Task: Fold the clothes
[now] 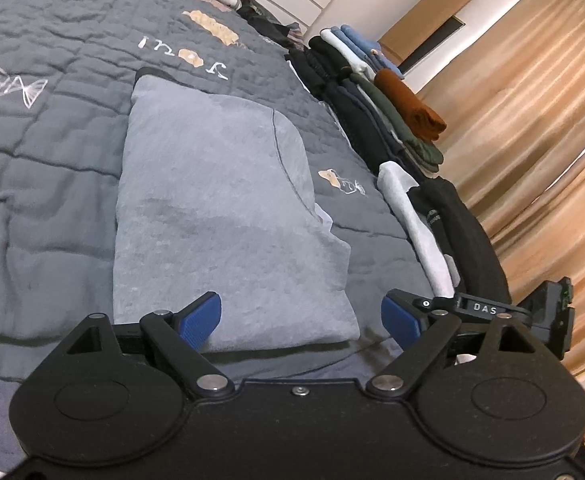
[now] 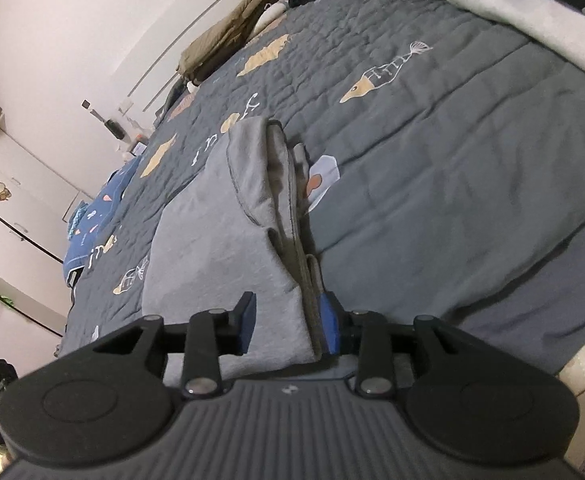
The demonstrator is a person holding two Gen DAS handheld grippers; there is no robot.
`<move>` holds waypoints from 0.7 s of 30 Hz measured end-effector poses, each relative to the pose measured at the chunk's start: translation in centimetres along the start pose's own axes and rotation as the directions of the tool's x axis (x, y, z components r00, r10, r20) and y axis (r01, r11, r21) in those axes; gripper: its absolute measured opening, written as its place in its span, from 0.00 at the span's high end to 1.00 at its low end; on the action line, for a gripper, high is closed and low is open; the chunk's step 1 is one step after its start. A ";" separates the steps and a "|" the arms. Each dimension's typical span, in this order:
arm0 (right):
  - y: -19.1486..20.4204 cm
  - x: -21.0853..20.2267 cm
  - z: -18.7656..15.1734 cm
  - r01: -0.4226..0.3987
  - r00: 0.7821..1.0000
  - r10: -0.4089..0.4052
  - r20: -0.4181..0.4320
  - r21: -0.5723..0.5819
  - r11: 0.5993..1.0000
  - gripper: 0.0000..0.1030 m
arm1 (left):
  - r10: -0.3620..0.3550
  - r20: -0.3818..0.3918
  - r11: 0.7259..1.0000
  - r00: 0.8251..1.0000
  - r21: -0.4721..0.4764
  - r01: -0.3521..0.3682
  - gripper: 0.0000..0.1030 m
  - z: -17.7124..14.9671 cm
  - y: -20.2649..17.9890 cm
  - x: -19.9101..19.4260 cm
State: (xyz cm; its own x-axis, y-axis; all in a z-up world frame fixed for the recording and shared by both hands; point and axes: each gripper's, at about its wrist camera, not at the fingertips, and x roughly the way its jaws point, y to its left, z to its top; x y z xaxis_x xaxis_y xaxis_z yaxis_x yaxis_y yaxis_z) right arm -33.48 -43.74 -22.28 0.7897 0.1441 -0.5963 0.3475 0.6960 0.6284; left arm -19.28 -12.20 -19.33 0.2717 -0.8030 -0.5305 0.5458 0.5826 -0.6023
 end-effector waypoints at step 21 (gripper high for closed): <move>2.4 0.8 2.1 -0.030 0.996 0.027 0.084 0.029 0.999 0.63 | 0.057 -0.015 0.993 0.998 0.107 -0.055 0.14 -0.4 -2.5 1.8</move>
State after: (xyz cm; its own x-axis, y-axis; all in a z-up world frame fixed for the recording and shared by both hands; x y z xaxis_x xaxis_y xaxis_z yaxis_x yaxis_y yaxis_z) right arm -30.94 -43.46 -20.22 0.8388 0.1030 -0.5346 0.3383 0.6707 0.6601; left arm -20.47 -15.01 -19.03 0.2905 -0.7668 -0.5724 0.6116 0.6088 -0.5052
